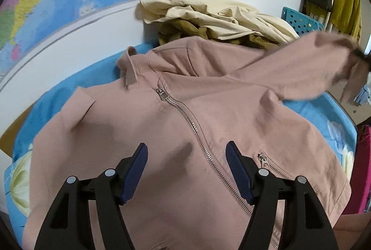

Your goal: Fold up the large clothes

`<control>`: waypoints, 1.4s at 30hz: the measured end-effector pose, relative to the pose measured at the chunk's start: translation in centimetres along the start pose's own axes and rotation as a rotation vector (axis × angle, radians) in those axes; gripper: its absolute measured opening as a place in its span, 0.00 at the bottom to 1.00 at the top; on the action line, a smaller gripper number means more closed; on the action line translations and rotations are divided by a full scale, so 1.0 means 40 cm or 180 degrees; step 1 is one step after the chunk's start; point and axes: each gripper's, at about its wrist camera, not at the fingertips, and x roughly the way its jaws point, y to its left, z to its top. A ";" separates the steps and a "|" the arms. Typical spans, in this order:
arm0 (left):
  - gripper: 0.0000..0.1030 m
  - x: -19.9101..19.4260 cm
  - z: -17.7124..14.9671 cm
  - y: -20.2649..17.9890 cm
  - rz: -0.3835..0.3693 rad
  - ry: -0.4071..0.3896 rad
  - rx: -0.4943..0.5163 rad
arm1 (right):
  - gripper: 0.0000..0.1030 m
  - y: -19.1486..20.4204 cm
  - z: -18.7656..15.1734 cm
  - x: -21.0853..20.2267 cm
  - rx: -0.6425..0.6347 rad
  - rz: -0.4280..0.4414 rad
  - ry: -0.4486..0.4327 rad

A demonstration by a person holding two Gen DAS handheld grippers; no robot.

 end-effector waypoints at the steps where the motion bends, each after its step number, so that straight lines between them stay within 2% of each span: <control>1: 0.65 0.007 0.004 -0.004 -0.0048 0.0017 0.0004 | 0.03 0.030 0.009 -0.006 -0.0128 0.0003 -0.0012; 5: 0.65 0.019 0.013 -0.020 -0.0180 0.0041 0.0004 | 0.04 0.153 0.026 0.019 -0.0586 0.0188 0.0056; 8: 0.65 0.004 0.012 -0.020 -0.0312 -0.0012 -0.0038 | 0.04 0.268 0.034 0.060 -0.0847 0.0598 0.0227; 11: 0.65 -0.030 0.005 -0.005 -0.0372 -0.0095 -0.0114 | 0.06 0.400 0.033 0.135 -0.0970 0.1166 0.0523; 14: 0.65 -0.090 -0.026 0.060 -0.0546 -0.0233 -0.0365 | 0.06 0.509 0.018 0.225 -0.1049 0.1553 0.0799; 17: 0.66 -0.143 -0.068 0.127 -0.0501 -0.0382 -0.0582 | 0.08 0.618 -0.044 0.349 -0.1128 0.1830 0.1178; 19: 0.66 -0.178 -0.121 0.179 -0.0396 -0.0433 -0.0707 | 0.12 0.670 -0.106 0.446 -0.1113 0.1883 0.1496; 21: 0.67 -0.197 -0.174 0.218 -0.0262 -0.0378 -0.0795 | 0.36 0.683 -0.152 0.506 -0.1109 0.1850 0.1757; 23: 0.67 -0.206 -0.220 0.240 -0.0214 -0.0286 -0.0854 | 0.37 0.668 -0.159 0.526 -0.1204 0.1664 0.1711; 25: 0.67 -0.209 -0.247 0.237 -0.0224 -0.0214 -0.0834 | 0.38 0.619 -0.132 0.520 -0.1022 0.1612 0.1604; 28: 0.72 -0.203 -0.254 0.202 -0.0351 -0.0205 -0.0697 | 0.40 0.490 -0.054 0.480 -0.0720 0.1322 0.1229; 30: 0.77 -0.200 -0.246 0.165 -0.0547 -0.0221 -0.0548 | 0.46 0.390 -0.011 0.473 -0.0539 0.0869 0.1011; 31: 0.78 -0.194 -0.237 0.138 -0.0644 -0.0224 -0.0449 | 0.46 0.349 -0.002 0.484 -0.0488 0.0644 0.0996; 33: 0.84 -0.172 -0.225 0.099 -0.0724 -0.0172 -0.0292 | 0.46 0.294 -0.006 0.527 -0.0332 0.0523 0.1148; 35: 0.84 -0.129 -0.212 0.055 -0.0758 -0.0042 -0.0118 | 0.46 0.273 -0.030 0.579 -0.0308 0.0417 0.1342; 37: 0.84 -0.098 -0.211 0.033 -0.0875 0.0077 -0.0059 | 0.45 0.275 -0.062 0.633 -0.0358 0.0422 0.1548; 38: 0.82 -0.087 -0.214 0.024 -0.0893 0.0125 -0.0034 | 0.37 0.288 -0.076 0.659 -0.0385 0.0490 0.1661; 39: 0.68 -0.079 -0.221 0.013 -0.0911 0.0165 0.0024 | 0.19 0.300 -0.080 0.680 -0.0431 0.0541 0.1728; 40: 0.58 -0.074 -0.227 0.003 -0.0908 0.0198 0.0092 | 0.07 0.306 -0.075 0.693 -0.0437 0.0554 0.1746; 41: 0.33 -0.069 -0.223 0.003 -0.0884 0.0213 0.0118 | 0.03 0.315 -0.071 0.695 -0.0419 0.0589 0.1736; 42: 0.11 -0.068 -0.223 0.005 -0.0846 0.0229 0.0131 | 0.03 0.324 -0.047 0.694 -0.0371 0.0646 0.1634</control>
